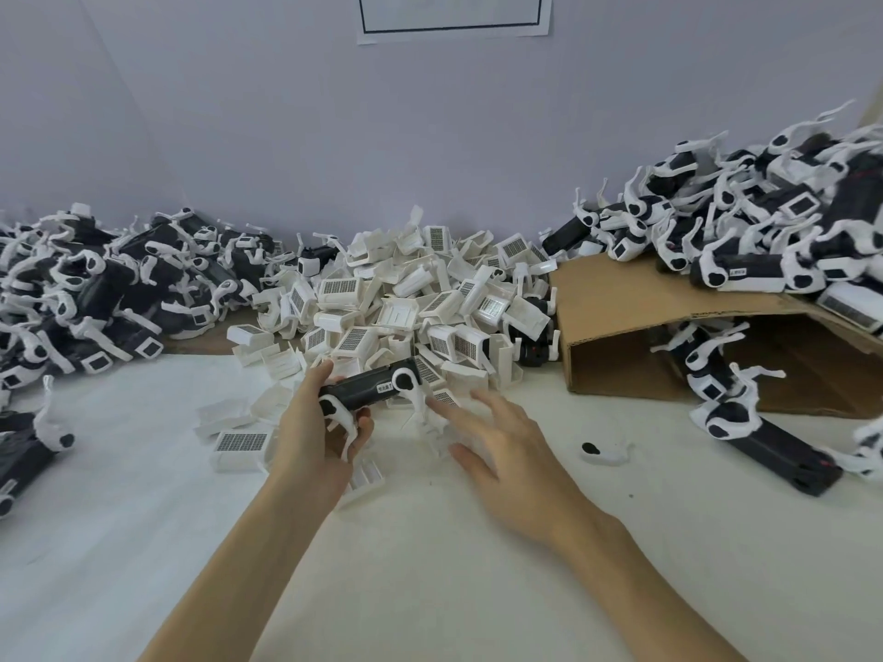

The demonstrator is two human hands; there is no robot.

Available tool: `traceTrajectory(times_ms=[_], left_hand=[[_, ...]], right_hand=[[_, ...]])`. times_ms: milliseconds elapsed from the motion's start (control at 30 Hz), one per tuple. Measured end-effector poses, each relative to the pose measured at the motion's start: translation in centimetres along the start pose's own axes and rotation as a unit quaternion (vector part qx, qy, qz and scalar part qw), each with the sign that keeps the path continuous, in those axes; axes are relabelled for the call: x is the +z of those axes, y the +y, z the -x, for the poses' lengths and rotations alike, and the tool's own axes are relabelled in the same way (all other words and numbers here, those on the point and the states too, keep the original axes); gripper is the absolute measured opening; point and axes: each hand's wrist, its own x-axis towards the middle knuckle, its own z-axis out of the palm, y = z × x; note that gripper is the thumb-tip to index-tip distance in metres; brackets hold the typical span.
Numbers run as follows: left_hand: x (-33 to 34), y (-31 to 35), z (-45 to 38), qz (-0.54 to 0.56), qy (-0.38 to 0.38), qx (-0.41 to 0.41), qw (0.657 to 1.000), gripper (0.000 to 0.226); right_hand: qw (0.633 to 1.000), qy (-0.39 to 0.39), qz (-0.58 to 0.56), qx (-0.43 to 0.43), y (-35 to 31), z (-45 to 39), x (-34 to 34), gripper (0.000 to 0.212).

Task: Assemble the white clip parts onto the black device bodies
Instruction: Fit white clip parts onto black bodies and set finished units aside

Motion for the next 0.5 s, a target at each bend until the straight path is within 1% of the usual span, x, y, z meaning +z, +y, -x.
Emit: traceTrajectory(times_ms=[67, 167, 233, 300, 400, 500], left_hand=[[-0.09, -0.12, -0.12, -0.021, -0.002, 0.003, 1.0, 0.029], [-0.09, -0.24, -0.05, -0.026, -0.003, 0.005, 1.0, 0.028], [-0.03, -0.16, -0.04, -0.015, 0.004, 0.011, 1.0, 0.026], [-0.06, 0.05, -0.14, -0.001, 0.016, 0.018, 1.0, 0.024], [-0.14, 0.23, -0.31, 0.019, 0.024, 0.019, 0.999, 0.025], [-0.16, 0.12, -0.39, 0.019, 0.026, 0.02, 0.999, 0.024]], right_hand=[[0.999, -0.016, 0.048, -0.008, 0.05, -0.07, 0.7, 0.05], [0.999, 0.018, 0.039, -0.013, -0.02, -0.22, 0.73, 0.041], [0.999, 0.036, 0.034, 0.0, 0.18, -0.26, 0.33, 0.037], [0.999, 0.019, 0.037, 0.001, 0.25, -0.1, -0.07, 0.04], [0.997, -0.028, 0.059, -0.028, -0.04, 0.22, -0.13, 0.043], [0.997, -0.017, 0.07, -0.022, -0.34, 0.06, -0.15, 0.05]])
